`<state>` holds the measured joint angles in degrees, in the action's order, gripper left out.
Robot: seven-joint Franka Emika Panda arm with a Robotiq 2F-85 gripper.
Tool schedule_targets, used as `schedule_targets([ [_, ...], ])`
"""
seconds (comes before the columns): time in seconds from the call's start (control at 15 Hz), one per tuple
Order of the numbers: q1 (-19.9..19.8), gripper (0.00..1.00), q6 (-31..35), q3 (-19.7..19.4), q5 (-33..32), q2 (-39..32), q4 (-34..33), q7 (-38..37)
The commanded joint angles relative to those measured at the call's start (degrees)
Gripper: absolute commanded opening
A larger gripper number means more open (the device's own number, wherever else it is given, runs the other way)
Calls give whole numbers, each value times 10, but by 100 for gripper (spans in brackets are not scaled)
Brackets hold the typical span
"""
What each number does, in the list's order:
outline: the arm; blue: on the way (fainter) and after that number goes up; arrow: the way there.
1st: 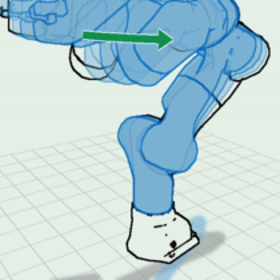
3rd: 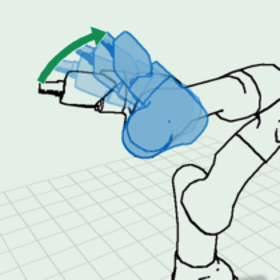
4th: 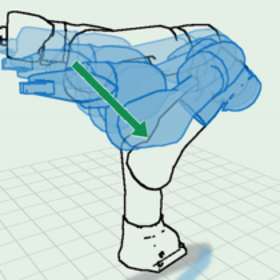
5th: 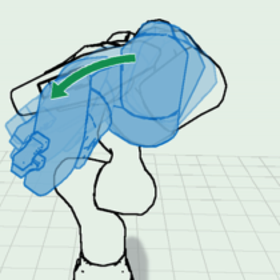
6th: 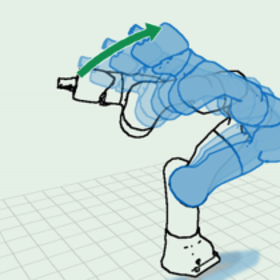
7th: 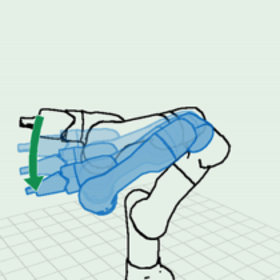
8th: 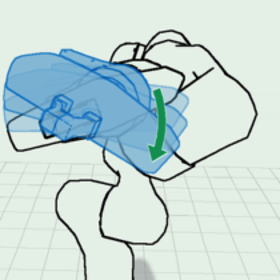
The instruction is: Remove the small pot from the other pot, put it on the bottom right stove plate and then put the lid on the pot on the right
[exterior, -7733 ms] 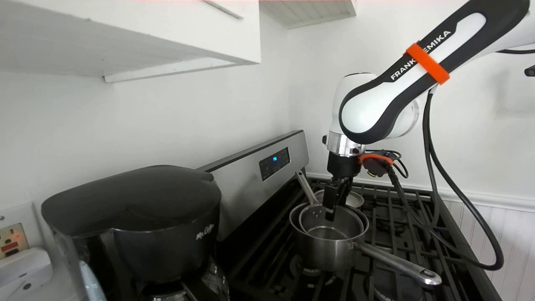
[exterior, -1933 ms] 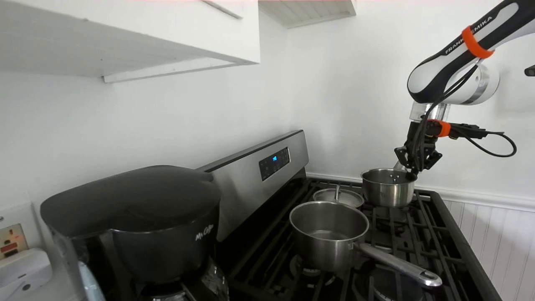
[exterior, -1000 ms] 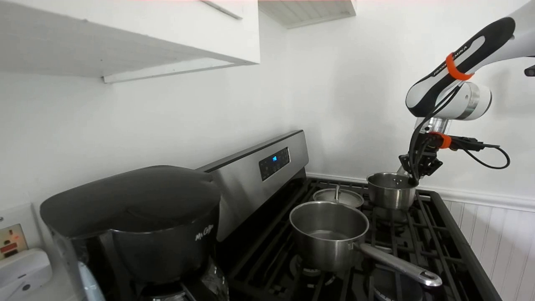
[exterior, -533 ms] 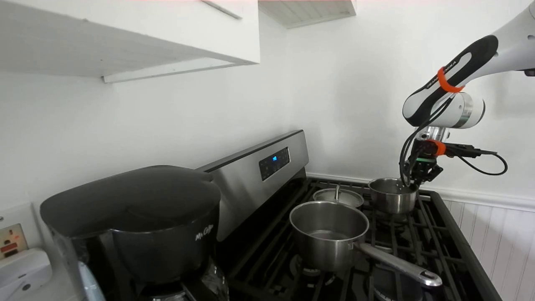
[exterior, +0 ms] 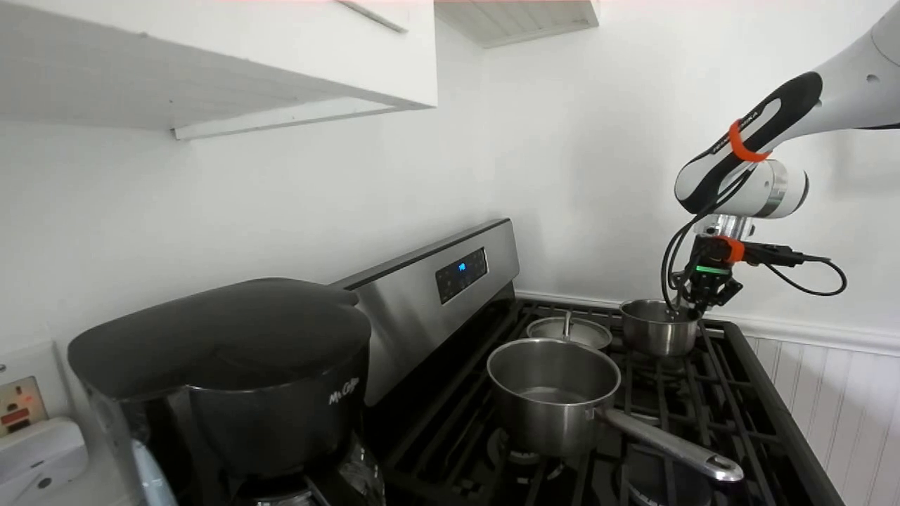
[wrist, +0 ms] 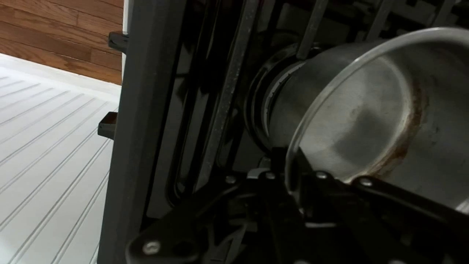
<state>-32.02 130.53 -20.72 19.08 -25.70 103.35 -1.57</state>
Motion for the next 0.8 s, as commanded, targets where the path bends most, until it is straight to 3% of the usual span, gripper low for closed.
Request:
schedule_targets([
  [0.0, -10, 35, -27, 4, -6, -29, -40, -18],
  [0.07, -10, 40, -29, 3, -8, -34, -45, -23],
  [0.2, -10, 42, -27, 2, -11, -42, -53, -33],
  [0.27, -10, 61, -28, 2, -9, -44, -55, -39],
  [0.33, -10, 69, -29, 3, -8, -44, -58, -43],
  [0.6, 6, 95, -26, -1, -22, -15, -46, -63],
  [0.73, 22, 100, -34, -6, -41, 2, -45, -76],
])
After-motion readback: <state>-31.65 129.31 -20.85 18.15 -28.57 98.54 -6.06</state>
